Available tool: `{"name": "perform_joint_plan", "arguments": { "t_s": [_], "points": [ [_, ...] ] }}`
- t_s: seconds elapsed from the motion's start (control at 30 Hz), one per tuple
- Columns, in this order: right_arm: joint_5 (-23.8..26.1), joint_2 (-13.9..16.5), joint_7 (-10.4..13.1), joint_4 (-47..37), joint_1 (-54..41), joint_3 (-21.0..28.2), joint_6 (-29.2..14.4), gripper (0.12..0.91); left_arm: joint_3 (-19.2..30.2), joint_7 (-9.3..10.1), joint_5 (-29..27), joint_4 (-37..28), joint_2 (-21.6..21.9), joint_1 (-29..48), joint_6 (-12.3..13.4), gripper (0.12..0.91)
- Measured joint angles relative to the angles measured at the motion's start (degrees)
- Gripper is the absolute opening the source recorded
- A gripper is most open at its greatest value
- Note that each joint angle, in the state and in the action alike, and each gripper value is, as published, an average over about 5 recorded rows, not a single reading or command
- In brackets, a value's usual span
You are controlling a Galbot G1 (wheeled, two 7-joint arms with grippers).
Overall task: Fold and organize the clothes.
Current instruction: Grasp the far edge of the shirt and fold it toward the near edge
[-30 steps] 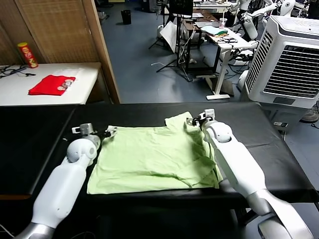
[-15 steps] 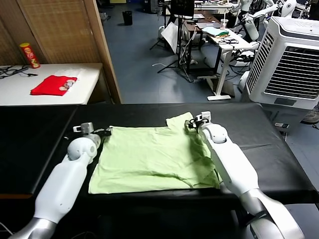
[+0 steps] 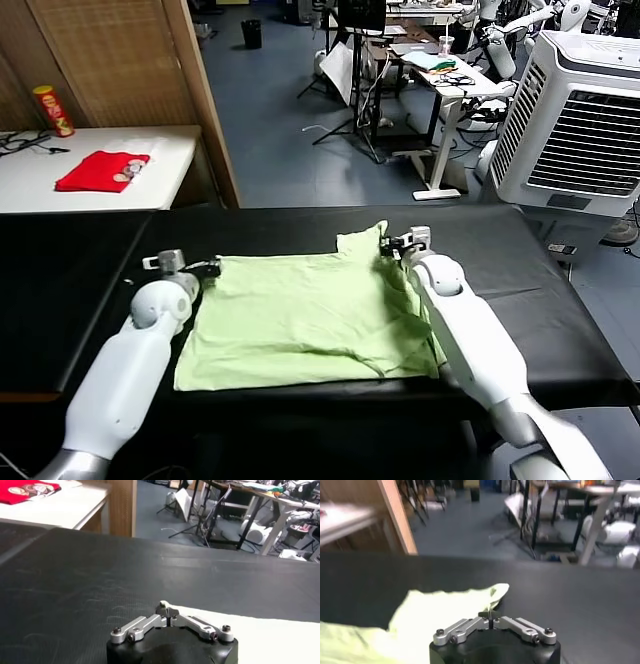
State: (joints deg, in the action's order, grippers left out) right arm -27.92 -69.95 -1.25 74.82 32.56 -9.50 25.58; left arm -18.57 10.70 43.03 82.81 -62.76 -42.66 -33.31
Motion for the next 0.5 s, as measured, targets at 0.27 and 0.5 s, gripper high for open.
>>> {"name": "perform_joint_plan", "arguments": {
  "t_s": [0.27, 0.5],
  "points": [
    [-0.92, 5.89, 0.92, 12.73, 8.94, -3.22, 1.23, 0.121, -4.19, 0.30, 0.55, 13.63, 3.89, -9.15, -0.18, 0.129],
    [-0.85, 9.91, 4.66, 21.96, 16.13, -5.67, 6.90, 0.121, -9.94, 0.44, 1.02, 24.09, 7.69, -18.51, -1.09, 0.129]
  ]
}}
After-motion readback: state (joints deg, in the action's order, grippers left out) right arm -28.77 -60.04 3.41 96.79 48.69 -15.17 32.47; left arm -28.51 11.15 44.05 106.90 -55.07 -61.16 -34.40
